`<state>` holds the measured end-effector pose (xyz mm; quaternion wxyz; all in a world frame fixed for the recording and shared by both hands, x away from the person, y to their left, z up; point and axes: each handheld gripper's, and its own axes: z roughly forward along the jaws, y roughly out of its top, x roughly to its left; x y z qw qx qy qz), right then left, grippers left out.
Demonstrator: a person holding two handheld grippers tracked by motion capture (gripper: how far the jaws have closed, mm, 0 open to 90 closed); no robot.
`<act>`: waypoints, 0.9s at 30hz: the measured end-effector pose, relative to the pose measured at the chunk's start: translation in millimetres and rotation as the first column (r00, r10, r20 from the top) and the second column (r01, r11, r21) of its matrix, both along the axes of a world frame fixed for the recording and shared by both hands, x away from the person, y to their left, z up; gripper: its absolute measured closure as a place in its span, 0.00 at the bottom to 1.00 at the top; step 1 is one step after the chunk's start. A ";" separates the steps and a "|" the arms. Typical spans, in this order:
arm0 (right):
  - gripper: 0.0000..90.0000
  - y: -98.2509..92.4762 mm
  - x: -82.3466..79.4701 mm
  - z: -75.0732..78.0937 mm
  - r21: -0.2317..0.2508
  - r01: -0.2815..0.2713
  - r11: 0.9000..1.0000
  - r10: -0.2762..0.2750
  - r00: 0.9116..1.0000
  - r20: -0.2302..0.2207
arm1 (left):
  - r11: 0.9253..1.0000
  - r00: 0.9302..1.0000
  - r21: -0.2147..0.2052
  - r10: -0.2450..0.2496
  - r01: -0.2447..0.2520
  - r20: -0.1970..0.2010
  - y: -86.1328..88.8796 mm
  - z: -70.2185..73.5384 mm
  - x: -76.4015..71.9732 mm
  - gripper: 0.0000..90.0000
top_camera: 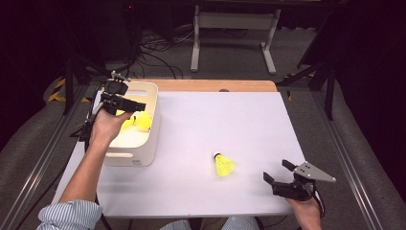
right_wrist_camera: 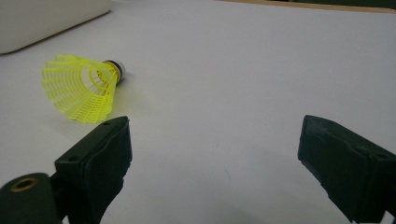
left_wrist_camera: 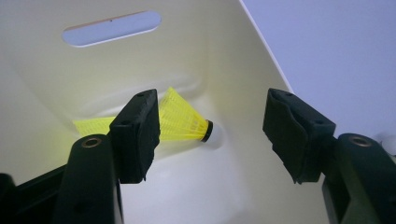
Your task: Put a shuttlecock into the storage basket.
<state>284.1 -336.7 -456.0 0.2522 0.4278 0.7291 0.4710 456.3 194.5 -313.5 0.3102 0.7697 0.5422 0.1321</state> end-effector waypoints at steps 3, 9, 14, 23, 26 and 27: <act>0.11 0.1 0.2 -0.1 0.001 -0.001 1.000 0.001 1.000 0.000 | 1.000 1.000 -0.005 -0.006 0.006 0.005 -1.0 1.5 -1.9 0.41; 0.11 0.3 0.1 -0.1 0.001 -0.001 1.000 0.001 1.000 -0.001 | 1.000 1.000 -0.001 -0.025 0.025 0.012 -5.5 3.6 -5.6 0.40; 0.11 0.1 0.0 0.0 0.002 -0.001 1.000 0.001 1.000 0.000 | 0.999 0.999 -0.008 -0.036 0.036 0.015 -9.9 5.9 -8.1 0.40; 0.11 0.3 0.0 0.0 0.002 -0.001 1.000 0.001 1.000 0.000 | 0.997 0.997 -0.013 -0.074 0.074 0.030 -18.8 11.3 -12.3 0.40; 0.11 0.2 -0.1 0.1 0.001 0.000 1.000 0.000 1.000 0.000 | 0.997 0.996 -0.010 -0.081 0.082 0.031 -20.8 12.3 -12.4 0.41; 0.11 0.1 -0.1 0.0 0.001 0.000 1.000 0.000 1.000 0.000 | 0.996 0.996 -0.016 -0.082 0.082 0.030 -21.4 12.5 -12.8 0.41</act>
